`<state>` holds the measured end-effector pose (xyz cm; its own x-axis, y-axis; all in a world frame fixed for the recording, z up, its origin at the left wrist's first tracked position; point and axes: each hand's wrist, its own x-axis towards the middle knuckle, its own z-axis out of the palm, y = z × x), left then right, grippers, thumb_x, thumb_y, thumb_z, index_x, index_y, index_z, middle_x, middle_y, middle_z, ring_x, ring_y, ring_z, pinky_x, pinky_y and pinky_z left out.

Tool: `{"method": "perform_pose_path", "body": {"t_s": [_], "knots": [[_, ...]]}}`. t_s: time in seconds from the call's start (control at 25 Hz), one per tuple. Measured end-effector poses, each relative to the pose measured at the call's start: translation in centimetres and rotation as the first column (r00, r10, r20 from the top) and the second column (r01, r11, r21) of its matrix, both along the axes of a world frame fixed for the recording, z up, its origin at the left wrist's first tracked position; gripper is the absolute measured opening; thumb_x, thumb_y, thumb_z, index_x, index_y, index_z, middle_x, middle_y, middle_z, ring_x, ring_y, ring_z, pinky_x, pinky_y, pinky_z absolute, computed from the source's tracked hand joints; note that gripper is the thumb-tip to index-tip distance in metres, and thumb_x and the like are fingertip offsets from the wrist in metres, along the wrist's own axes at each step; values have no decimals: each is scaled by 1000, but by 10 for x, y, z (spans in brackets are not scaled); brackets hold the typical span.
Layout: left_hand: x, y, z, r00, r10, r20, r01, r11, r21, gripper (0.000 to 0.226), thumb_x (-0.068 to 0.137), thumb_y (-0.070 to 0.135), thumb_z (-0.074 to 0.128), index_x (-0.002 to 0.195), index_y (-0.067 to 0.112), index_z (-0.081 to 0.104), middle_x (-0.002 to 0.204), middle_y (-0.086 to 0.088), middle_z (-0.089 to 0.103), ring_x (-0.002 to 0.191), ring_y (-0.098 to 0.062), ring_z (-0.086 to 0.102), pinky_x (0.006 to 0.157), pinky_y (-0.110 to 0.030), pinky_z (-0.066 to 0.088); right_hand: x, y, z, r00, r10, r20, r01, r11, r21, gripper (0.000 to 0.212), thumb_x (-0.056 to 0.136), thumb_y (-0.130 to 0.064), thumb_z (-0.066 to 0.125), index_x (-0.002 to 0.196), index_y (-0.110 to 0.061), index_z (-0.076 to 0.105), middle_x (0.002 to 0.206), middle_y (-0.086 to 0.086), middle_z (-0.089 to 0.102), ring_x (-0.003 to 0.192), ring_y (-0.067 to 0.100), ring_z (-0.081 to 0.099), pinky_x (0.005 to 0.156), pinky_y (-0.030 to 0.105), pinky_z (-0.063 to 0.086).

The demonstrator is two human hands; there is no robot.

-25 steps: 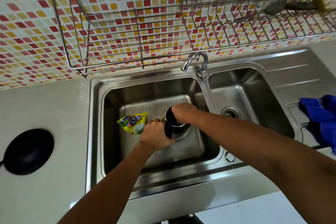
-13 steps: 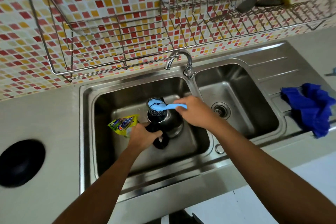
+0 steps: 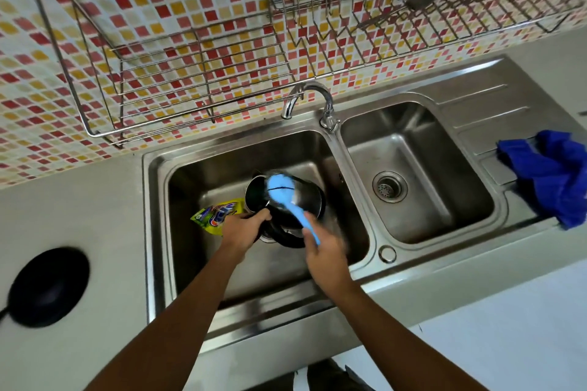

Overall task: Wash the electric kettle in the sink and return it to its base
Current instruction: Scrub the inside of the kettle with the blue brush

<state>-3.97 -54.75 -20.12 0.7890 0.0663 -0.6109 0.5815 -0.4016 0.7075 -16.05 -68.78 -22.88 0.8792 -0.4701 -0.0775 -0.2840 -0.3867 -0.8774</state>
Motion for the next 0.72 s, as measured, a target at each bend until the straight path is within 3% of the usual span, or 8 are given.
{"method": "perform_pose_path", "body": {"t_s": [0.08,0.24,0.44,0.6,0.72], "knots": [[4,2,3,999,37,-29,-37,999,-4,21,71,22,79,58,16,64,42,6,53,39,-11,44,42,-21,32,-2,12,-4,999,14,31,-13,1000,-19,37,97,-21,56,133,-15,59,102,5,72,91,14,68,83,24,53],[9,6,2,995,72,-73,-74,997,-20,23,67,26,80,60,14,61,50,-2,51,48,-19,42,45,-25,29,14,-5,-27,956,-264,-128,269,963,18,38,97,-23,53,134,-15,58,94,15,71,87,29,68,79,42,56],[17,11,-1,987,91,-130,-96,995,-37,30,68,32,79,75,6,66,64,-11,58,57,-23,48,47,-26,33,6,29,-27,999,20,35,-20,1000,-8,44,97,-31,50,140,-22,51,98,7,72,86,18,68,79,31,55],[19,13,-3,984,94,-150,-106,992,-74,35,69,31,78,84,2,66,68,-14,58,57,-23,48,47,-26,33,11,3,-44,939,-286,-192,293,956,7,41,99,-24,51,139,-16,53,95,16,70,89,29,68,82,44,55],[20,8,0,982,110,-153,-123,989,-81,34,70,30,77,85,2,65,68,-16,57,56,-23,47,47,-28,32,14,17,-33,981,-156,-111,160,987,23,45,99,-35,47,142,-21,49,87,14,68,77,23,65,76,37,56]]}}
